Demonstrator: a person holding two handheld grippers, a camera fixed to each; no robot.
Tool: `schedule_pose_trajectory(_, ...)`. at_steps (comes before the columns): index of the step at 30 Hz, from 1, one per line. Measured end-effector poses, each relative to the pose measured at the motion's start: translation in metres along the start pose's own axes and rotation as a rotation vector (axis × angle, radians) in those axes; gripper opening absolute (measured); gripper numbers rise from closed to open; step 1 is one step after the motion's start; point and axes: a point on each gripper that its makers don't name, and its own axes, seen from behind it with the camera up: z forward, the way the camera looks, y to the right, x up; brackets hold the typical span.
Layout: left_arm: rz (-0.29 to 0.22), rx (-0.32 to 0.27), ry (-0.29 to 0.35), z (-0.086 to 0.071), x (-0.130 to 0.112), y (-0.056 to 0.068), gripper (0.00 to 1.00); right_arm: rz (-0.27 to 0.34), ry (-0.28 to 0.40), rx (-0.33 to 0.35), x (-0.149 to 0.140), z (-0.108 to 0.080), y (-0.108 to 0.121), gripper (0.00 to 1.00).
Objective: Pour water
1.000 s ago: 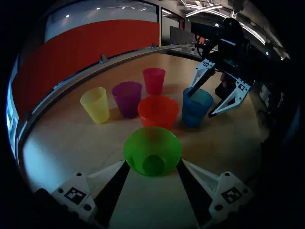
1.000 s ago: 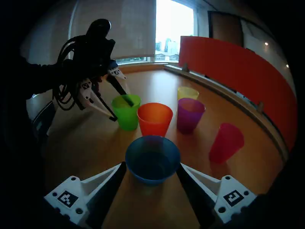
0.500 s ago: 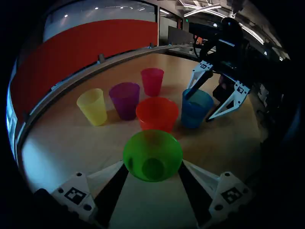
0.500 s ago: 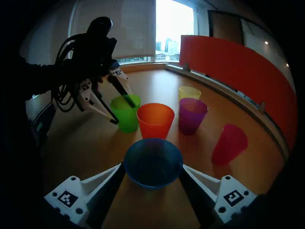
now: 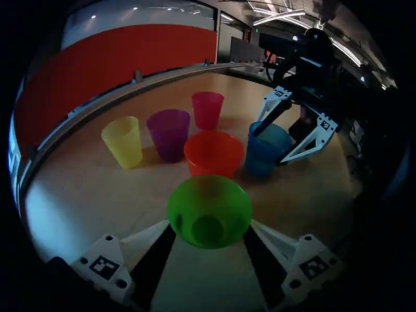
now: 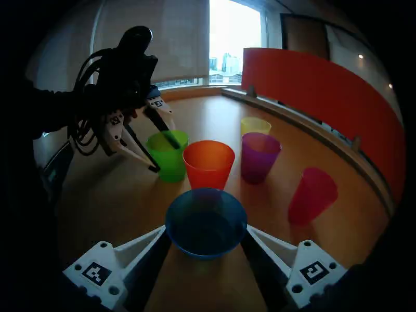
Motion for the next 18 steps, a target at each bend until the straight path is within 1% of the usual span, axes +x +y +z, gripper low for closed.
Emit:
schedule_pose_trajectory(6, -0.03, -0.01, -0.003, 0.0001, 0.0, 0.0003, 0.82, 0.0, 0.006, -0.001, 0.0006, 0.0004, -0.001, 0.89)
schedule_pose_trajectory(9, -0.033, -0.013, -0.001, 0.0006, 0.0001, -0.0004, 0.82, -0.003, 0.005, 0.002, 0.001, 0.001, -0.0026, 0.89)
schedule_pose_trajectory(14, -0.011, 0.003, 0.012, 0.0022, 0.0002, -0.0023, 0.82, -0.003, 0.007, 0.005, 0.0019, 0.0013, -0.0046, 0.89)
schedule_pose_trajectory(18, 0.01, 0.007, 0.022, 0.0029, 0.0006, 0.0011, 0.81, 0.002, 0.01, 0.004, 0.002, 0.001, -0.0047, 0.89)
